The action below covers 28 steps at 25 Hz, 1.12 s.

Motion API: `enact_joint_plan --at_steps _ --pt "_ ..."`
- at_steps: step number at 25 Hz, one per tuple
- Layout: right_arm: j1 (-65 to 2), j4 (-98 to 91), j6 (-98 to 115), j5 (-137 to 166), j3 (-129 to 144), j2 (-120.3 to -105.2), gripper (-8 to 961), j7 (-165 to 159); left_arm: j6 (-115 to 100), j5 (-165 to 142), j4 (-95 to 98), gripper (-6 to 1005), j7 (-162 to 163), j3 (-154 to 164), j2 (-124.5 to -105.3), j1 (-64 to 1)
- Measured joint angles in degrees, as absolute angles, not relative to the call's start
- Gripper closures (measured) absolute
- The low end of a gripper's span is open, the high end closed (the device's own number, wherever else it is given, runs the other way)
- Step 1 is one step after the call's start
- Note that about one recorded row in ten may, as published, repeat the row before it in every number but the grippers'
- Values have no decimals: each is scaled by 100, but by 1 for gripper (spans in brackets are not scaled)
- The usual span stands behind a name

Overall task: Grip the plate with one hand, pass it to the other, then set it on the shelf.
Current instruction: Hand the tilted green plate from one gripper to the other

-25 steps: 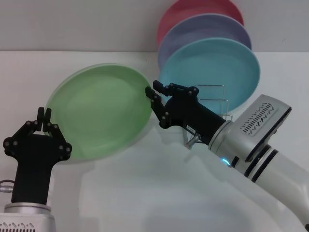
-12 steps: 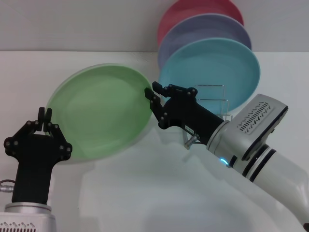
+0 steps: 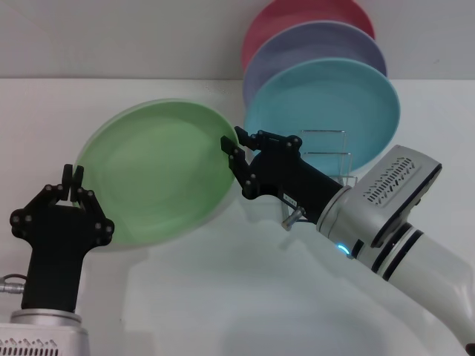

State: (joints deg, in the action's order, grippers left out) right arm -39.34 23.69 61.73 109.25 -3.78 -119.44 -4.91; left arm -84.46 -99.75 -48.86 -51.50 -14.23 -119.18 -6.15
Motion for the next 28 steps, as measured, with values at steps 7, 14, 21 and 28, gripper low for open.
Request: enact_joint_plan --at_steps 7,14,21,28 --pt "-3930 2365 6145 10925 -378 -11952 770 -492 -8445 -9976 -4886 957 -5150 -1409 -11918 -616" --pt "-3937 2364 6124 10925 -378 -11953 819 -492 -8446 -9989 -4887 957 -5197 -1400 -11918 -615" --pt "-3945 2364 6124 10925 -378 -11953 848 -492 -8446 -9993 -4880 956 -5211 -1397 -11918 -606" --pt "-3946 2364 6119 10924 -378 -11953 885 -462 -8446 -9993 -4869 955 -5212 -1397 -11918 -609"
